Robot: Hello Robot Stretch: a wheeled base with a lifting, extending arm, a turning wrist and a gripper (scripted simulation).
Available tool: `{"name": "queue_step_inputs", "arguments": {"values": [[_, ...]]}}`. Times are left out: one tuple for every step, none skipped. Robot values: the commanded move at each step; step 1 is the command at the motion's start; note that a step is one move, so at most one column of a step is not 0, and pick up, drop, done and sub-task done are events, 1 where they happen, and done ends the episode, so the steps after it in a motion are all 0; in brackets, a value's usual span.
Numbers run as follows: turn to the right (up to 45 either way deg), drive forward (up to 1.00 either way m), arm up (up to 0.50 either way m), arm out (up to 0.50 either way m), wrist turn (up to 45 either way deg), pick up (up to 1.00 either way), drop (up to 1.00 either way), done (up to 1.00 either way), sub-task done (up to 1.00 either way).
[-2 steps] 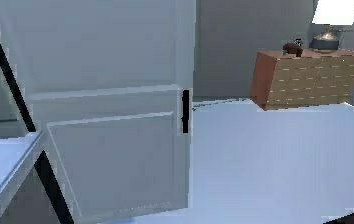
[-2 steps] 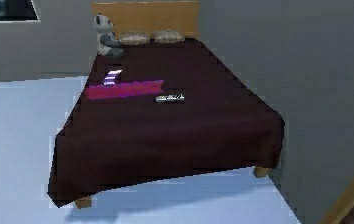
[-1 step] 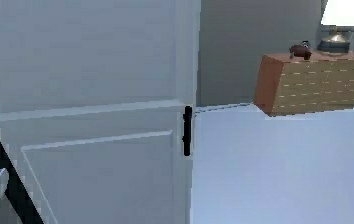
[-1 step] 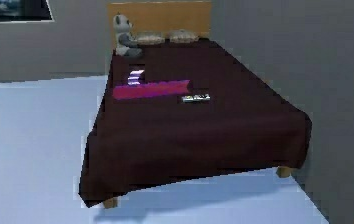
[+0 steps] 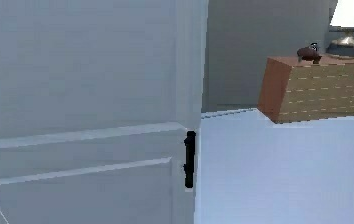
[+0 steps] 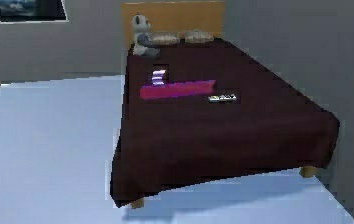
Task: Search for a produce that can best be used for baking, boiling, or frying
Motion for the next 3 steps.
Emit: {"name": "queue_step_inputs", "arguments": {"values": [[24.0,0.0,0.0,0.0,0.0,0.0,0.0,0.0,0.0],[0.0,0.75,0.0,0.0,0.0,0.0,0.0,0.0,0.0],[-27.0,0.0,0.0,0.0,0.0,0.0,0.0,0.0,0.0]]}}
